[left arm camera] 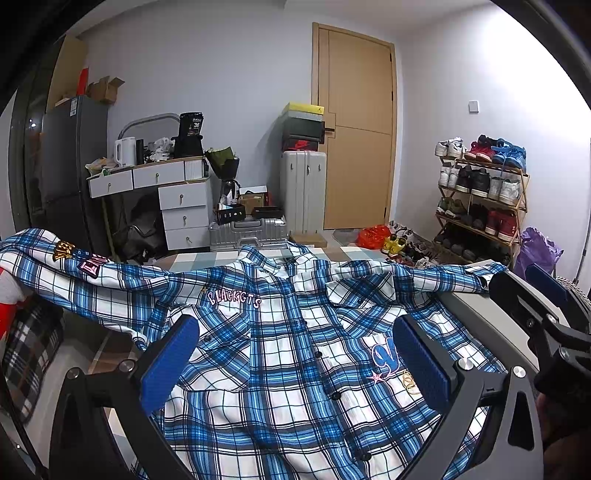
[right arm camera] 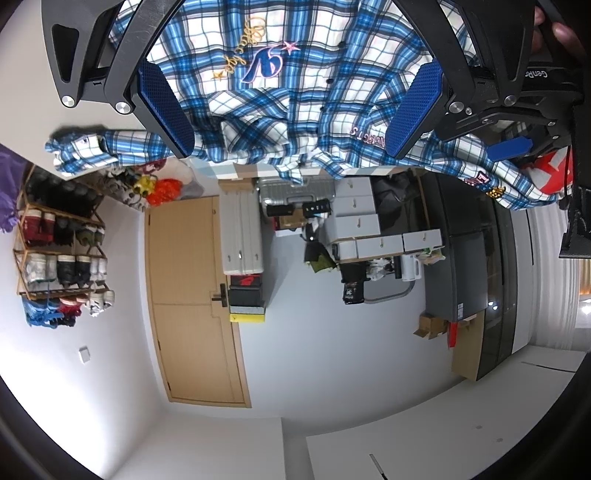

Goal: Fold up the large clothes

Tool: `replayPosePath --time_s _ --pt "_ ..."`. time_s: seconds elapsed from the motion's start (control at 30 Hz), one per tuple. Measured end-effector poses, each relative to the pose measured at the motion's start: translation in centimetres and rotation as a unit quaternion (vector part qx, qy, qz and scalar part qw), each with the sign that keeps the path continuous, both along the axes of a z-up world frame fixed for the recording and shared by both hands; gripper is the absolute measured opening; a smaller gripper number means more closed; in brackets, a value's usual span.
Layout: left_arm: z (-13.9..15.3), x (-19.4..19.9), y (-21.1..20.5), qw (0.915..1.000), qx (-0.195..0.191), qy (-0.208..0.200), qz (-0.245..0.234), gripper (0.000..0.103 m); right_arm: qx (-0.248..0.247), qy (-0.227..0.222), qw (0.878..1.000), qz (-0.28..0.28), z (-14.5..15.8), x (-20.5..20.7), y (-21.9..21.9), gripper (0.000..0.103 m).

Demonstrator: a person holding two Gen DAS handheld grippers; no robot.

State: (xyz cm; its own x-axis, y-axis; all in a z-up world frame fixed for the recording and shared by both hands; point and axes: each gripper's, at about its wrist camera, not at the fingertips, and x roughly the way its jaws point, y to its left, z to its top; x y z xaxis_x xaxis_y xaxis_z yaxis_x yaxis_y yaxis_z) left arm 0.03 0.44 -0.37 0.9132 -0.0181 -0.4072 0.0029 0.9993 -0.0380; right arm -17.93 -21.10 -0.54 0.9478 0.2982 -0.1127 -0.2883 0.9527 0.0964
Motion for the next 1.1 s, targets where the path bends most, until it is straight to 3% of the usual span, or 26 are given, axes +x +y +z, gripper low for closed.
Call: replayPosePath --time_s 0.57,0.9,1.1 --pt "-0.1 0.0 0.1 1.0 -0.001 0.002 0.002 0.102 -0.003 0.009 1.0 0.005 -0.3 0.3 0.3 0.103" --pt "-0.1 0.1 0.0 1.0 0.0 0.007 0.003 0.102 -0.032 0.006 0.999 0.016 -0.6 0.0 1.5 0.103" --pt "-0.2 0.4 -0.5 0.9998 0.017 0.01 0.011 0.102 -0.027 0.01 0.999 0.021 -0.6 0.2 1.1 0.103"
